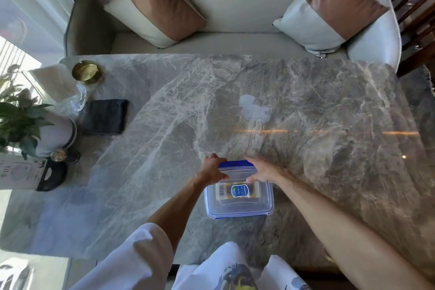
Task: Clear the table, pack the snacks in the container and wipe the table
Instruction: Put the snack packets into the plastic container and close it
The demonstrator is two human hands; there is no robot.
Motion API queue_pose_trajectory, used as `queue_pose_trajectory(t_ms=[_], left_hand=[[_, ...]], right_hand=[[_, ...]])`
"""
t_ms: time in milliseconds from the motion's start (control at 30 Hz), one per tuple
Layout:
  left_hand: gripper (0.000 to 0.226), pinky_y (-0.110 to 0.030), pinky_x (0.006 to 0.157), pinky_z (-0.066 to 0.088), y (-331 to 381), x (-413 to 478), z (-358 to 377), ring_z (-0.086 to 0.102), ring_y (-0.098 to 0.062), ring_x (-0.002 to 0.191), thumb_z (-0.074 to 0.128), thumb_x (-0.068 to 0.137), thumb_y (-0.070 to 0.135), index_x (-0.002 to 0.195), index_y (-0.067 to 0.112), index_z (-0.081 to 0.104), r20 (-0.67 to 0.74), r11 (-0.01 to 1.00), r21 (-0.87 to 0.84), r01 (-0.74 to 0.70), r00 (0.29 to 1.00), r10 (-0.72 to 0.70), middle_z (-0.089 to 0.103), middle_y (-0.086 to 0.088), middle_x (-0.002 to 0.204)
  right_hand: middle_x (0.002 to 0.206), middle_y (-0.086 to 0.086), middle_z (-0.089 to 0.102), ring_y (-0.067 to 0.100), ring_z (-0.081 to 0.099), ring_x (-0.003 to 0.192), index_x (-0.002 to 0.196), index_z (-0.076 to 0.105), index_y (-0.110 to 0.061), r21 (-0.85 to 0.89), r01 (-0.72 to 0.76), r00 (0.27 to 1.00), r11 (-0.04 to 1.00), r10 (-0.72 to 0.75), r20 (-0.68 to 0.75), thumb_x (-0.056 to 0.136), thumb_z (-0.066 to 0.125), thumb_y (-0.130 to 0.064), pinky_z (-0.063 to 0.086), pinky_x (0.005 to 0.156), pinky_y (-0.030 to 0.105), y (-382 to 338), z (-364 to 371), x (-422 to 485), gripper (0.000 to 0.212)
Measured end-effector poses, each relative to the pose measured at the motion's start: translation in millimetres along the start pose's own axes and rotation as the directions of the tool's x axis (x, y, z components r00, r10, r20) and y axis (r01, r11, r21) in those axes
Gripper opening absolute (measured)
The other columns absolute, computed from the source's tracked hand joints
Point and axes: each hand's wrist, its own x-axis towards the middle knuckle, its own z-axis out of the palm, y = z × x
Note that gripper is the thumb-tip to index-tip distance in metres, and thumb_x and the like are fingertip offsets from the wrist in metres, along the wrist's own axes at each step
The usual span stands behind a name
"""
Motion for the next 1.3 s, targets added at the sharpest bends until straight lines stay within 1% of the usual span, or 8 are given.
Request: queue_pose_trajectory(t_ms=[133,400,700,867,967,1033,1133,1300], left_hand=[[0.053,-0.033,0.104,0.038,-2.5,-8.5,6.6,0.046,-0.029,0.117,0.080,0.071,0.017,0.122,0.016,0.065,-0.125,0.991,-0.128,-0.026,0.992,0.010,0.051,-0.015,0.120],[0.032,-0.037,0.092,0.049,0.5,-11.0,16.3,0.052,-0.027,0.102,0.082,0.068,0.008,0.098,0.011,0.073,-0.241,0.968,-0.252,-0.011,0.969,-0.052,0.051,-0.010,0.103],[0.061,-0.042,0.102,0.042,1.3,-30.9,23.7,0.046,-0.032,0.120,0.077,0.075,0.029,0.130,0.023,0.053,-0.301,0.958,-0.262,0.114,0.934,-0.194,0.047,-0.012,0.127],[0.106,-0.049,0.116,0.030,-24.0,-74.9,53.9,0.034,-0.037,0.138,0.083,0.070,0.039,0.151,0.017,0.018,-0.203,0.581,-0.792,0.186,0.818,-0.538,0.031,-0.023,0.150],[0.102,-0.049,0.111,0.037,-36.8,-100.6,89.7,0.043,-0.034,0.132,0.078,0.078,0.035,0.152,0.014,0.011,0.129,0.247,-0.924,0.291,0.847,-0.516,0.035,-0.022,0.147],[0.082,-0.037,0.083,0.049,-35.0,-107.2,104.7,0.057,-0.028,0.102,0.072,0.083,0.037,0.144,0.005,0.028,0.288,0.068,-0.933,0.352,0.849,-0.443,0.053,-0.020,0.123],[0.065,-0.028,0.056,0.042,-29.7,-104.7,108.9,0.052,-0.021,0.068,0.067,0.086,0.040,0.130,-0.004,0.046,0.244,0.092,-0.943,0.320,0.852,-0.463,0.058,-0.015,0.094],[0.073,-0.030,0.051,0.045,-24.8,-110.6,101.8,0.050,-0.020,0.058,0.065,0.086,0.045,0.138,-0.001,0.041,0.230,0.137,-0.935,0.328,0.851,-0.471,0.060,-0.022,0.109]], right_hand=[[0.136,0.000,0.052,0.020,0.048,0.128,0.128,0.052,-0.019,-0.014,0.089,0.972,0.996,-0.090,-0.218,0.068,0.084,-0.025,0.039,0.107,0.038,1.2,10.4,-6.9,0.068],[0.110,-0.005,0.059,0.018,0.055,0.108,0.105,0.065,-0.024,0.042,0.167,0.888,0.985,-0.132,-0.441,0.066,0.083,-0.028,0.044,0.091,0.033,10.8,25.1,-17.3,0.043],[0.140,0.001,0.046,0.025,0.040,0.132,0.138,0.047,-0.030,0.170,0.038,0.885,0.985,0.046,-0.463,0.074,0.078,-0.038,0.034,0.108,0.038,3.4,35.5,-38.7,0.072],[0.164,0.002,0.005,0.027,0.014,0.150,0.153,-0.003,-0.034,0.805,-0.097,0.853,0.585,0.466,-0.236,0.072,0.070,-0.063,0.025,0.118,0.053,21.1,67.7,-72.4,0.113],[0.160,0.008,0.023,0.032,0.034,0.142,0.153,0.007,-0.030,0.941,-0.199,0.886,0.273,0.460,0.054,0.077,0.072,-0.052,0.037,0.111,0.051,29.3,102.9,-86.4,0.102],[0.150,0.013,0.042,0.033,0.044,0.133,0.147,0.031,-0.018,0.983,-0.147,0.901,0.109,0.425,0.087,0.081,0.073,-0.038,0.041,0.109,0.047,30.9,122.4,-85.4,0.081],[0.140,0.014,0.052,0.030,0.049,0.129,0.136,0.046,-0.012,0.997,-0.065,0.896,-0.039,0.438,0.076,0.083,0.073,-0.027,0.044,0.104,0.040,26.6,131.9,-83.6,0.062],[0.134,0.010,0.053,0.025,0.051,0.124,0.133,0.048,-0.015,0.991,-0.124,0.877,-0.055,0.462,0.135,0.078,0.076,-0.035,0.052,0.090,0.033,22.3,131.8,-93.1,0.065]])
